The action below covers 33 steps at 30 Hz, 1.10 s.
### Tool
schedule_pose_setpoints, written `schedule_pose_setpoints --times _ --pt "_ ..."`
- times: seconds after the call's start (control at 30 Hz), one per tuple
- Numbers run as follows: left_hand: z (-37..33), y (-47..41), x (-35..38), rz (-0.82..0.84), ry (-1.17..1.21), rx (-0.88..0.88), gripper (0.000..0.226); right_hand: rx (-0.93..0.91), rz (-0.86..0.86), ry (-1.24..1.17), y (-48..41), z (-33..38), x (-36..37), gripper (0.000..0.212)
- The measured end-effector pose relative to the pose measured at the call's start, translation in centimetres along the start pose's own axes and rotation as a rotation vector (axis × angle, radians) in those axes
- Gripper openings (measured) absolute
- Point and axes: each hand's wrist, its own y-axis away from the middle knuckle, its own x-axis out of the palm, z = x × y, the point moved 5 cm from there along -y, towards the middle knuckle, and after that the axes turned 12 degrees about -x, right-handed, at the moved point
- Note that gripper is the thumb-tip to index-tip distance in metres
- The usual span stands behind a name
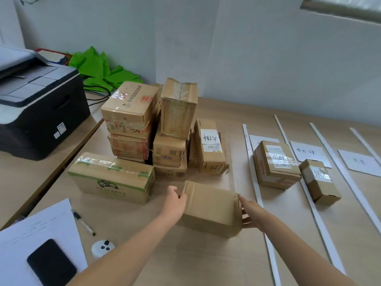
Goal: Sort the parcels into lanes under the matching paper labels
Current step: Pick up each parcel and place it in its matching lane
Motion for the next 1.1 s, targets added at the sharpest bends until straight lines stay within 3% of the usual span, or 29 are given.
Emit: schedule_pose_setpoints --times 0.1,0.27,0.37,0.5,0.63,0.77,0.83,1.0,1.1 --pt "-0.4 0.4 1.1 0.041 -0.038 0.02 0.028 0.03 0.025 -0.035 1.4 -0.3 0.1 0.068" --pt "-1.2 1.4 0.2 -0.078 0.104 0.041 0.034 0.021 -0.076 -0.222 2.4 -1.1 -1.2 0.078" --pt "-1.5 2.5 0.3 -0.047 0.189 0.07 0.042 -0.047 -0.133 -0.347 3.0 -1.1 -3.2 0.071" --pt "-1.9 5.1 1.0 -0.041 0.236 0.084 0.051 -0.135 -0.181 -0.268 4.6 -0.1 -5.5 0.06" --pt "-2.1 8.2 2.1 -0.091 0.153 0.128 0.039 -0.202 -0.161 -0.271 6.6 0.1 -7.2 0.043" --pt "-2.0 9.7 2.3 -0.121 0.224 0.114 0.027 -0.221 -0.184 -0.33 7.1 -1.2 -8.9 0.034" --pt "-1.8 10.3 2.4 -0.142 0.256 0.119 0.021 -0.222 -0.135 -0.317 7.2 -2.1 -9.1 0.041" --pt "0.1 11.1 3.3 -0.17 0.38 0.074 0.019 -0.197 0.143 -0.212 7.6 -3.8 -9.3 0.103" --pt "1.0 11.5 3.5 -0.213 0.379 0.092 0.021 -0.28 0.233 -0.32 8.3 -3.6 -8.9 0.096"
